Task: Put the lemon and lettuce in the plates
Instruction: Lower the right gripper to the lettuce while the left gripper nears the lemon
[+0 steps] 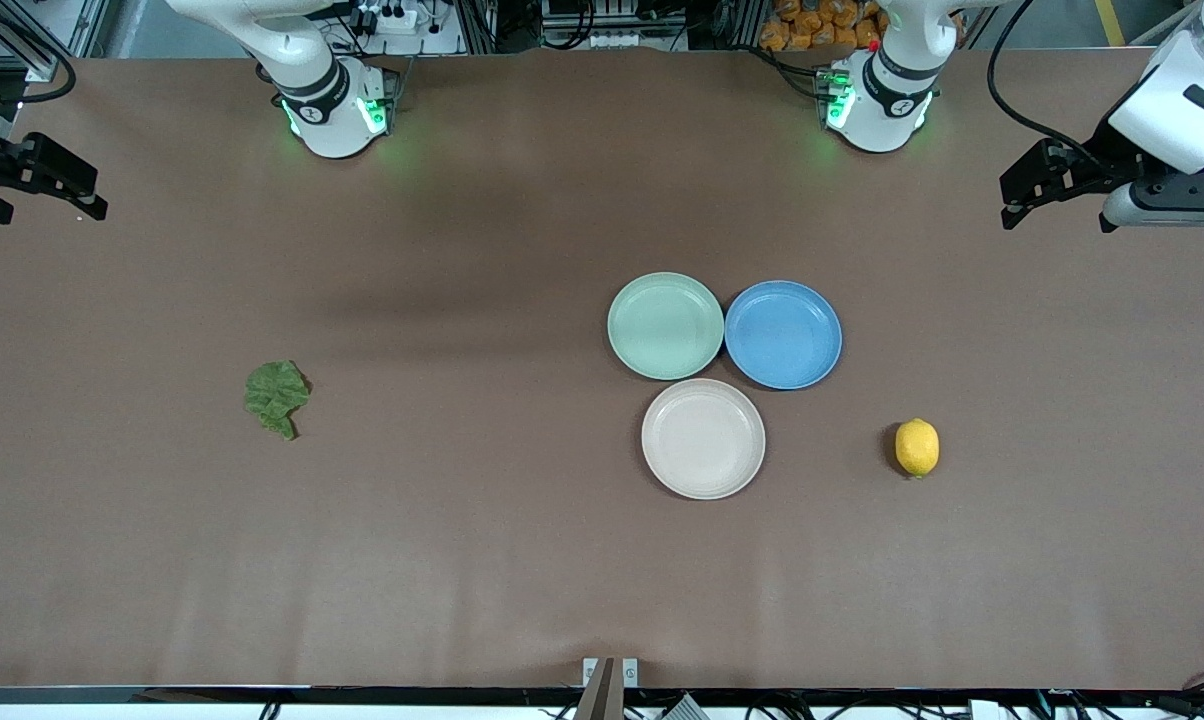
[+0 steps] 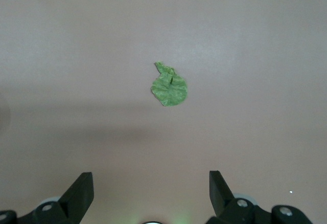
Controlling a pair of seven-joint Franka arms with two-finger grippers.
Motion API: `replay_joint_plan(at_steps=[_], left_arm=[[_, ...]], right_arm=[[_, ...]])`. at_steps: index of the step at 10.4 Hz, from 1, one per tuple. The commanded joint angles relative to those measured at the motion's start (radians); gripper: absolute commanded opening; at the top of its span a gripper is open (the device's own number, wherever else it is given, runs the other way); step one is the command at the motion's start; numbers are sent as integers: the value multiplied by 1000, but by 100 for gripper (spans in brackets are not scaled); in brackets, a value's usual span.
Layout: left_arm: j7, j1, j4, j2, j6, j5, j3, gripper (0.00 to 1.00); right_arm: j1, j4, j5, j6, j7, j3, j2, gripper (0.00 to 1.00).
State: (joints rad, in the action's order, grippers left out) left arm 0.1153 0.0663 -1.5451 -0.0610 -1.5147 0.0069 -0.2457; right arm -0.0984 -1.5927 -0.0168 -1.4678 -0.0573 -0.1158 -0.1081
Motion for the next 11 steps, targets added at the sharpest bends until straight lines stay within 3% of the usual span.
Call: replay_joint_plan(at_steps=[1,3,6,9,11], left_arm=[[-19,3,26,9,25,4,-1,100],[-19,-2,36,51,25,5,-1,100],[-11,-8,115,196,21,18,0,100],[-25,-10,125,338,-60,91,-1,100],[-26,-2,122,435,-120,104,-1,100]], right_arm=[[22,-16,-9,6,-13,13,-22,100],[20,-16,-8,-2,-13,13,-22,100],[45,-30,4,-29,-10,18,-24,100],[46,-62,3,-54,-12,13,-19,100],[40,-213,4,-191,-13,13,-4,100]])
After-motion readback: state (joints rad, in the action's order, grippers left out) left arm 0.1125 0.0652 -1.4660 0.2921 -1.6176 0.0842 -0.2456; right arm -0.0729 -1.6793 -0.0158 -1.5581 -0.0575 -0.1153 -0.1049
